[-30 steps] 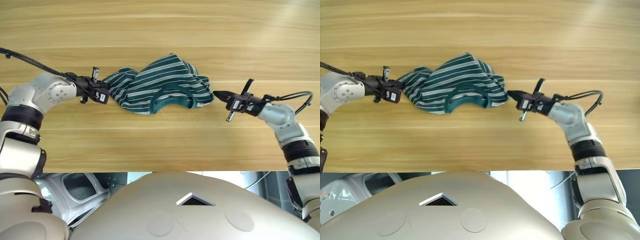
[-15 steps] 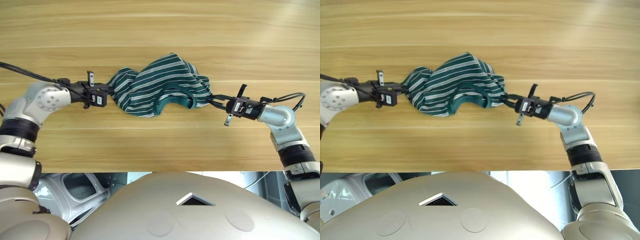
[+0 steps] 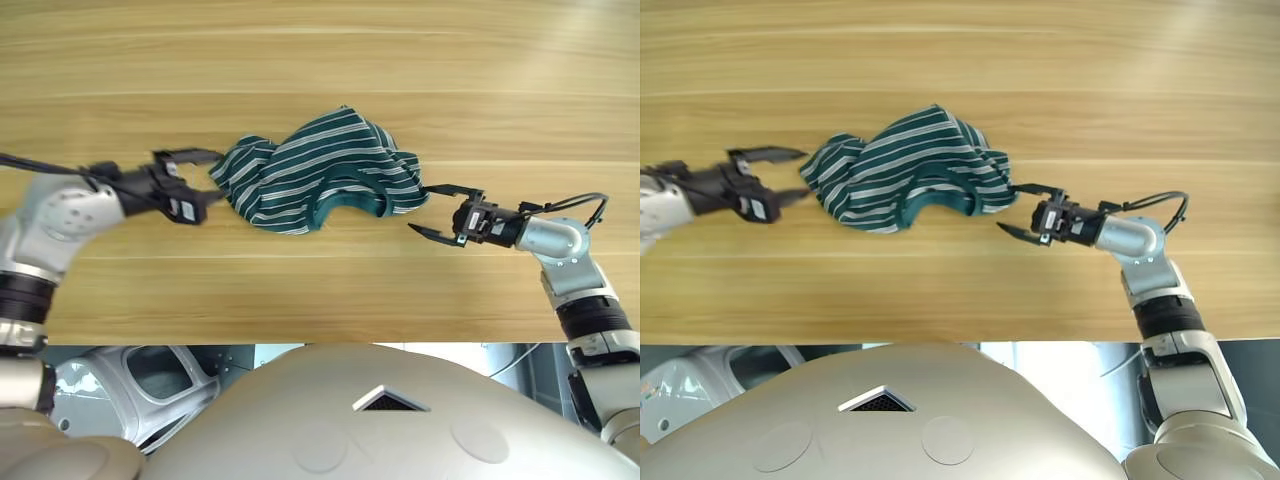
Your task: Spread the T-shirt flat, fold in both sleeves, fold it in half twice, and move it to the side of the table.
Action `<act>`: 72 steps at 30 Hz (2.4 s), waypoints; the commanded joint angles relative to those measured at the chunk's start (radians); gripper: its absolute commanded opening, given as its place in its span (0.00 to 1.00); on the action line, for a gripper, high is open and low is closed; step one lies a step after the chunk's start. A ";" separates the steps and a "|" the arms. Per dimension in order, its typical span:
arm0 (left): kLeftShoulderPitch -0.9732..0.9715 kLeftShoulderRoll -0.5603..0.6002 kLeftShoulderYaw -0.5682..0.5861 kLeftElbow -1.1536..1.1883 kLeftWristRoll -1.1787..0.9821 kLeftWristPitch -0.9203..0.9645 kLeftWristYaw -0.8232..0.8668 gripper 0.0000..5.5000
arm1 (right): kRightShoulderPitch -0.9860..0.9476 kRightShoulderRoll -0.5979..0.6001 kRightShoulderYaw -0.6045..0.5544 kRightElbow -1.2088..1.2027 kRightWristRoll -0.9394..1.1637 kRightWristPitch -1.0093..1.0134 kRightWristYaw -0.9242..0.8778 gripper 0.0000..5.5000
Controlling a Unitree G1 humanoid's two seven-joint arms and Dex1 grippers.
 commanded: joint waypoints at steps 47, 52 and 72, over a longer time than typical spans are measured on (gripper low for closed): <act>-0.070 -0.153 -0.222 0.125 0.282 0.098 -0.005 0.98 | -0.065 -0.010 0.088 0.087 -0.309 0.017 -0.239 0.69; -0.090 -0.158 -0.250 0.206 0.314 0.067 0.056 0.98 | -0.085 -0.006 0.100 0.129 -0.331 0.016 -0.267 0.53; -0.098 -0.136 -0.301 0.277 0.278 -0.028 0.069 0.46 | -0.097 0.052 0.153 0.140 -0.325 -0.008 -0.272 0.00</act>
